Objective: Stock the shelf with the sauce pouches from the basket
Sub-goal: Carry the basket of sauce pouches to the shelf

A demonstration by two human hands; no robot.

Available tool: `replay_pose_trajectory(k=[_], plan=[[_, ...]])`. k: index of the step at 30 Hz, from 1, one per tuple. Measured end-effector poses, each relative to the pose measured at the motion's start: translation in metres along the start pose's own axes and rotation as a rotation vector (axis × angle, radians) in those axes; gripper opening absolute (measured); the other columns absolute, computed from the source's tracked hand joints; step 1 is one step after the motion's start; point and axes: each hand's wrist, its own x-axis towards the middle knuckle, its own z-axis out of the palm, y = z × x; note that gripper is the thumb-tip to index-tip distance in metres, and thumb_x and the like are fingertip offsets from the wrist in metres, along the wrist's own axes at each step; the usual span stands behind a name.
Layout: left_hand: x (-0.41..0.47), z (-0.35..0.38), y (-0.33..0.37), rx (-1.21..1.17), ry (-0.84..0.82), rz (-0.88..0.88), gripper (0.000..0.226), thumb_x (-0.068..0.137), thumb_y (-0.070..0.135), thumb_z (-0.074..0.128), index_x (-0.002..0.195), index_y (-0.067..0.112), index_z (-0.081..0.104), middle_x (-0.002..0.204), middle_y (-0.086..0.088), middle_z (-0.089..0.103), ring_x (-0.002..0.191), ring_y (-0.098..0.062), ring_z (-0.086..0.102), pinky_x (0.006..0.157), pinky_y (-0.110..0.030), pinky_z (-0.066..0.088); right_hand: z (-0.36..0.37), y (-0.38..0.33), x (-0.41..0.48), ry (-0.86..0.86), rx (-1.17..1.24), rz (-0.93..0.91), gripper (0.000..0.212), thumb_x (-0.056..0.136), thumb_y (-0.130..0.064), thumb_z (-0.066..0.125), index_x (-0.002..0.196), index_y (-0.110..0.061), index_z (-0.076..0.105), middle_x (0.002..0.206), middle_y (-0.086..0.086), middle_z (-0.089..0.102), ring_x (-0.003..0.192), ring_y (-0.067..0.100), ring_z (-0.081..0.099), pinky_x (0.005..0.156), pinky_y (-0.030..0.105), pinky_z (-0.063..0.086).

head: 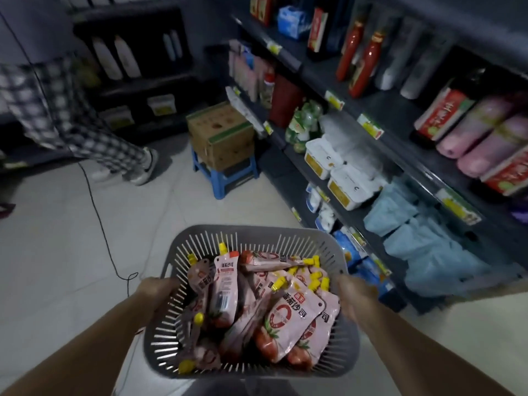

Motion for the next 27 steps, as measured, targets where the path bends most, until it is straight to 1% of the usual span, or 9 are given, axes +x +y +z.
replay_pose_trajectory(k=[3, 5, 7, 12, 14, 17, 20, 24, 27], plan=[[0.015, 0.002, 0.036, -0.026, 0.0, -0.024, 0.026, 0.084, 0.0, 0.053, 0.058, -0.001, 0.047, 0.023, -0.003, 0.04, 0.014, -0.013, 0.036, 0.027, -0.01, 0.03, 0.017, -0.051, 0.032, -0.014, -0.048, -0.041, 0.016, 0.086, -0.001, 0.044, 0.085, 0.005, 0.06, 0.073, 0.016, 0.056, 0.065, 0.027, 0.053, 0.055, 0.029, 0.043], [0.028, 0.002, 0.061, -0.06, 0.01, -0.032, 0.03, 0.084, 0.0, 0.052, 0.056, 0.002, 0.044, 0.022, -0.002, 0.038, 0.013, -0.013, 0.034, 0.026, -0.01, 0.029, 0.03, -0.088, 0.047, -0.039, -0.058, -0.04, 0.021, 0.088, -0.002, 0.043, 0.069, -0.007, 0.051, 0.065, 0.009, 0.049, 0.053, 0.02, 0.049, 0.037, 0.016, 0.037], [0.045, 0.001, 0.087, -0.093, 0.015, -0.045, 0.032, 0.084, -0.001, 0.05, 0.054, 0.003, 0.041, 0.021, -0.001, 0.036, 0.013, -0.012, 0.031, 0.026, -0.008, 0.028, 0.042, -0.121, 0.066, -0.047, -0.052, -0.029, 0.03, 0.089, -0.001, 0.042, 0.06, -0.009, 0.044, 0.059, 0.007, 0.042, 0.041, 0.018, 0.045, 0.03, 0.011, 0.029], [0.105, -0.006, 0.151, -0.135, 0.019, -0.067, 0.031, 0.084, 0.002, 0.051, 0.055, 0.004, 0.039, 0.021, 0.0, 0.032, 0.013, -0.013, 0.027, 0.03, -0.008, 0.028, 0.086, -0.199, 0.108, -0.079, -0.072, -0.045, 0.021, 0.084, -0.007, 0.05, 0.063, -0.01, 0.047, 0.065, 0.009, 0.048, 0.057, 0.022, 0.047, 0.055, 0.028, 0.039], [0.122, -0.01, 0.177, -0.119, 0.017, -0.076, 0.03, 0.083, 0.003, 0.052, 0.056, 0.005, 0.039, 0.022, 0.0, 0.03, 0.014, -0.013, 0.026, 0.031, -0.008, 0.027, 0.101, -0.226, 0.119, -0.059, -0.104, -0.01, 0.02, 0.082, -0.009, 0.049, 0.062, -0.006, 0.048, 0.061, 0.011, 0.049, 0.053, 0.025, 0.048, 0.051, 0.024, 0.038], [0.157, -0.019, 0.217, -0.125, 0.03, -0.068, 0.029, 0.083, 0.004, 0.051, 0.056, 0.006, 0.039, 0.024, 0.001, 0.027, 0.016, -0.012, 0.023, 0.032, -0.008, 0.025, 0.121, -0.272, 0.145, -0.076, -0.096, -0.031, 0.031, 0.089, -0.008, 0.045, 0.058, -0.009, 0.043, 0.045, 0.006, 0.044, 0.033, 0.019, 0.043, 0.032, 0.016, 0.03], [0.188, -0.028, 0.258, -0.128, 0.039, -0.061, 0.032, 0.082, 0.005, 0.051, 0.054, 0.008, 0.037, 0.025, 0.001, 0.027, 0.016, -0.013, 0.023, 0.033, -0.008, 0.025, 0.147, -0.314, 0.168, -0.087, -0.101, -0.046, 0.031, 0.091, -0.007, 0.04, 0.06, -0.011, 0.045, 0.055, 0.006, 0.041, 0.046, 0.019, 0.04, 0.041, 0.024, 0.031], [0.226, -0.036, 0.312, -0.143, 0.062, -0.08, 0.033, 0.081, 0.004, 0.05, 0.051, 0.01, 0.035, 0.025, 0.001, 0.025, 0.017, -0.013, 0.021, 0.035, -0.007, 0.025, 0.182, -0.377, 0.19, -0.094, -0.107, -0.06, 0.025, 0.088, 0.002, 0.043, 0.065, -0.003, 0.052, 0.055, 0.009, 0.044, 0.045, 0.021, 0.041, 0.036, 0.016, 0.032], [0.26, -0.04, 0.35, -0.155, 0.067, -0.105, 0.031, 0.08, 0.003, 0.05, 0.052, 0.008, 0.038, 0.027, 0.0, 0.027, 0.017, -0.013, 0.023, 0.035, -0.008, 0.027, 0.216, -0.424, 0.216, -0.121, -0.119, -0.096, 0.02, 0.083, -0.001, 0.045, 0.065, 0.0, 0.055, 0.058, 0.014, 0.049, 0.052, 0.024, 0.047, 0.05, 0.027, 0.042]])
